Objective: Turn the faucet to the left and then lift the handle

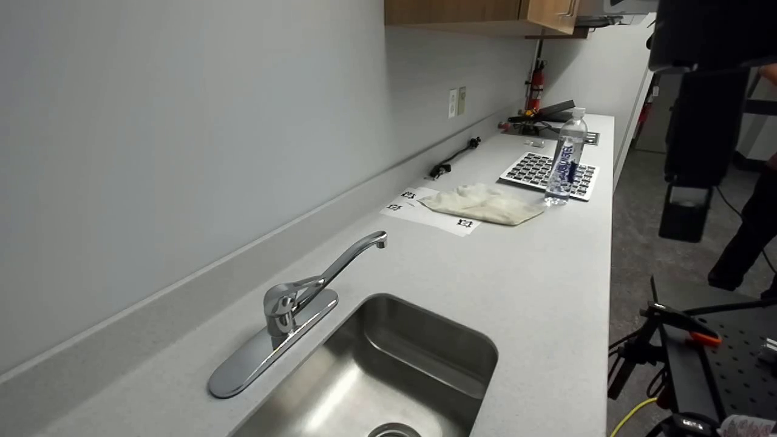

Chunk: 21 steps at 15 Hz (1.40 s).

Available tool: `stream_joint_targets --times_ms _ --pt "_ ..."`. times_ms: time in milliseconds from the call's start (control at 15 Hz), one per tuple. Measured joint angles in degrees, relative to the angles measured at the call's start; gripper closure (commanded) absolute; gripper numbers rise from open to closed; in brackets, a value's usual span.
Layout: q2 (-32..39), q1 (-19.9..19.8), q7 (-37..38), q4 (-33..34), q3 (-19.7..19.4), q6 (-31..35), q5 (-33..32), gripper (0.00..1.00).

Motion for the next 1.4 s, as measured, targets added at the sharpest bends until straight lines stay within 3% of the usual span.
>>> stream_joint_targets --times_ms 667,1400 --pt "2.63 -1.16 -0.74 1.32 -0.67 2.44 -1.70 0.00" --pt "20.74 -2.07 -8.49 12.25 -3.32 17.00 -7.06 0.00"
